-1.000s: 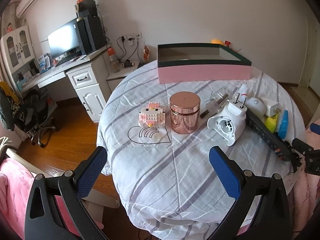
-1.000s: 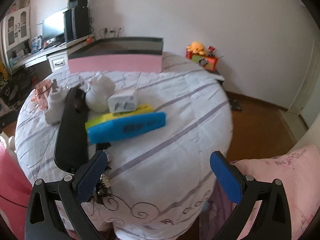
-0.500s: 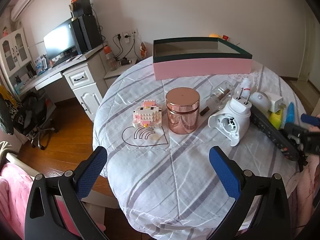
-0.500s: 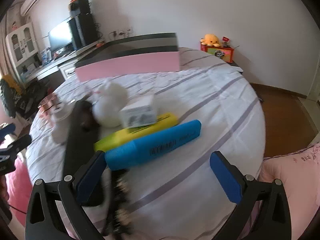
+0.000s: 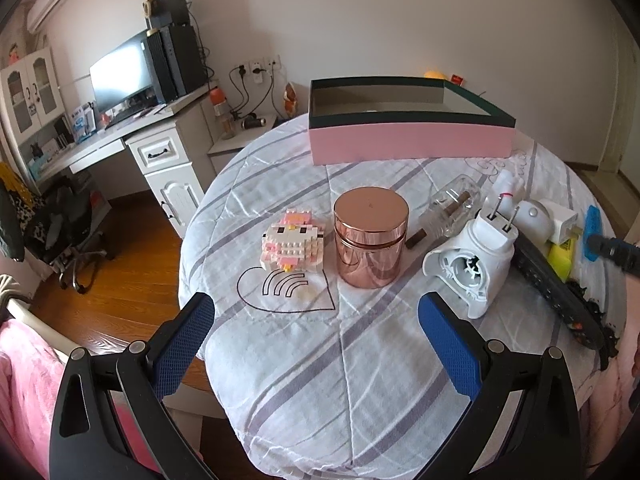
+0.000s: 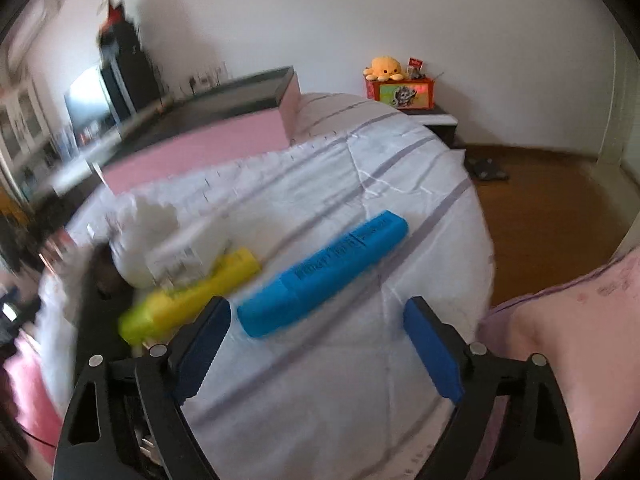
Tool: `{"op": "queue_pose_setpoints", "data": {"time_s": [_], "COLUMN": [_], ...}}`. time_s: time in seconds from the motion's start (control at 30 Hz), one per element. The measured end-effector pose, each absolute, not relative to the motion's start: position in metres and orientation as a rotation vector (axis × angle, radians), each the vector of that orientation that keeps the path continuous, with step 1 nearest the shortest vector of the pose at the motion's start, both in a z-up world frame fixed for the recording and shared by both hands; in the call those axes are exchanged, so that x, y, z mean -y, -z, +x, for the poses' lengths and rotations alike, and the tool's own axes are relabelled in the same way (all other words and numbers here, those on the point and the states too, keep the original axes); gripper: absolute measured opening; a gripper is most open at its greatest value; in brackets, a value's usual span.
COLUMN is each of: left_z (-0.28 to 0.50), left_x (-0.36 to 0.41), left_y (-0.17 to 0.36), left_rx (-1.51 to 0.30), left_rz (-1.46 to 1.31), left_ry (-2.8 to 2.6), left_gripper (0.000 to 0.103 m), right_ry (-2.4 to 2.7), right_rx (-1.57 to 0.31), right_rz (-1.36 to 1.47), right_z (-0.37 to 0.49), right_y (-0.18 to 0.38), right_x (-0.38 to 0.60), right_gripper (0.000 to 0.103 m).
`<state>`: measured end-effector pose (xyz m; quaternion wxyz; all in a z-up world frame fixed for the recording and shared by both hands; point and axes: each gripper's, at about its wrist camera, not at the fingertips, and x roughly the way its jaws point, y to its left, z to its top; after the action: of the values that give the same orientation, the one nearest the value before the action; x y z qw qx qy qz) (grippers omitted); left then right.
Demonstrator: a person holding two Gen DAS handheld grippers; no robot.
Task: Organize rigid objects
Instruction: 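Grasp the rose-gold jar with the left tool while the right tool grasps the blue highlighter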
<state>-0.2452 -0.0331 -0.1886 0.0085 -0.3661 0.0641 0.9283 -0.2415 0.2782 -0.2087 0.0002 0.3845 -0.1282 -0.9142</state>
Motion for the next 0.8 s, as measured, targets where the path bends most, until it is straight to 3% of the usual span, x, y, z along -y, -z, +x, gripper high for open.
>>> {"op": "queue_pose_setpoints", "data": {"time_s": [0.07, 0.23, 0.33, 0.43, 0.8], "left_z": [-0.247, -0.251, -0.253, -0.256, -0.264], "left_x": [0.033, 0.031, 0.034, 0.036, 0.038], "left_y": [0.190, 0.194, 0.194, 0.195, 0.196], "left_rx": [-0.202, -0.234, -0.224, -0.222, -0.123], "left_rz": [-1.153, -1.171, -1.180, -1.188, -1.179], "left_ry": [-2.898, -2.889, -2.889, -2.890, -2.916], "left_gripper": [0.103, 0.103, 0.103, 0.103, 0.103], "right_ry": [2.865, 2.888, 2.849, 2.815, 2.853], "right_rx": [0.443, 0.304, 0.233, 0.143, -0.018], "right_rz": [1.201, 1.202, 1.193, 1.191, 1.276], "right_z": [-0.248, -0.268, -0.282, -0.293, -0.276], "right_y": [0.208, 0.211, 0.210, 0.209, 0.209], "right_x": [-0.282, -0.272, -0.271, -0.266, -0.252], "right_gripper": [0.092, 0.086, 0.040, 0.033, 0.039]}}
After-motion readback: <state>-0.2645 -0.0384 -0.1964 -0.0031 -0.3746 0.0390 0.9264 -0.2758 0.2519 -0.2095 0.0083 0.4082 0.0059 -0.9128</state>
